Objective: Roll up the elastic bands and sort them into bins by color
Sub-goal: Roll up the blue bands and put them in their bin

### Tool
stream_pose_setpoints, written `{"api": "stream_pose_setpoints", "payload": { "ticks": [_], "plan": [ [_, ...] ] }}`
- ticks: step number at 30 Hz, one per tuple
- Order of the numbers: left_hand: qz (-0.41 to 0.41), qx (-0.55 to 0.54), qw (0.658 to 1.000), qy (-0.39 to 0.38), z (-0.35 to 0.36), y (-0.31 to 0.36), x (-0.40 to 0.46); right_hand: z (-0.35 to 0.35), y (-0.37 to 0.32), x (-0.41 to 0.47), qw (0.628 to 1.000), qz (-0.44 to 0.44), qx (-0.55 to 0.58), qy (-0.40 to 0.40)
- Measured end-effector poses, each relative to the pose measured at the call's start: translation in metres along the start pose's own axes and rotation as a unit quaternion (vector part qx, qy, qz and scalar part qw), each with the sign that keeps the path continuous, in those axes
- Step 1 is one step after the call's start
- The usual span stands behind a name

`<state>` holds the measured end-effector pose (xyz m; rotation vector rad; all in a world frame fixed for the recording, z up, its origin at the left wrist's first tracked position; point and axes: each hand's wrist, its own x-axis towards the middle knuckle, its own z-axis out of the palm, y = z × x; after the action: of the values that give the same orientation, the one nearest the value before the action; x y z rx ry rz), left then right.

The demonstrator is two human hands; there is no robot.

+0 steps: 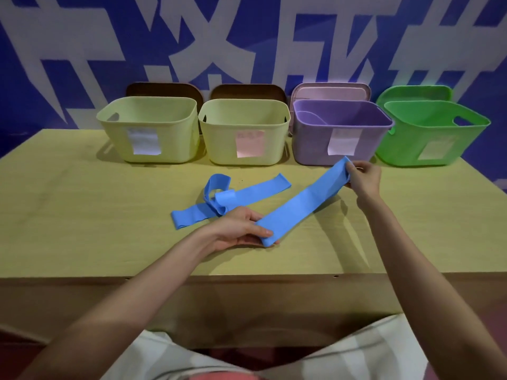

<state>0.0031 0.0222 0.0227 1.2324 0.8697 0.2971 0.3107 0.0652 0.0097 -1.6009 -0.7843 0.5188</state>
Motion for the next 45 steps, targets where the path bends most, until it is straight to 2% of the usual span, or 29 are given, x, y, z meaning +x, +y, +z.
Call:
{"api": "stream_pose_setpoints", "payload": {
  "ticks": [4,9,13,23,30,33,36,38,41,45],
  "plan": [
    [-0.012,-0.041,0.999,-0.017,0.004,-0.005,-0.004,0.004,0.008,0.004,0.999,-0.017,-0.031,-0.001],
    [-0.042,-0.081,0.996,0.018,0.009,-0.009,-0.01,0.01,0.018,0.016,0.996,-0.011,-0.094,0.003],
    [-0.065,-0.11,0.991,0.05,0.014,-0.013,-0.013,0.021,0.021,0.015,0.988,-0.043,-0.147,-0.02],
    [-0.122,0.0,0.991,0.05,0.045,-0.008,-0.003,0.051,0.014,0.021,0.969,-0.102,-0.218,-0.052],
    [-0.068,0.076,0.986,0.129,0.045,-0.008,-0.002,0.059,0.014,0.022,0.965,-0.109,-0.231,-0.062],
    [-0.071,0.079,0.986,0.13,0.051,-0.007,-0.004,0.057,0.012,0.025,0.965,-0.114,-0.228,-0.062],
    [-0.059,0.134,0.98,0.134,0.057,-0.008,-0.006,0.057,0.012,0.025,0.962,-0.122,-0.232,-0.071],
    [-0.023,0.224,0.963,0.147,0.06,-0.014,-0.005,0.059,0.012,0.023,0.96,-0.126,-0.239,-0.076],
    [0.032,0.376,0.911,0.168,0.063,-0.02,-0.005,0.06,0.017,0.022,0.956,-0.129,-0.252,-0.082],
    [0.081,0.478,0.857,0.171,0.064,-0.02,-0.009,0.059,0.02,0.023,0.951,-0.128,-0.27,-0.078]
  ]
}}
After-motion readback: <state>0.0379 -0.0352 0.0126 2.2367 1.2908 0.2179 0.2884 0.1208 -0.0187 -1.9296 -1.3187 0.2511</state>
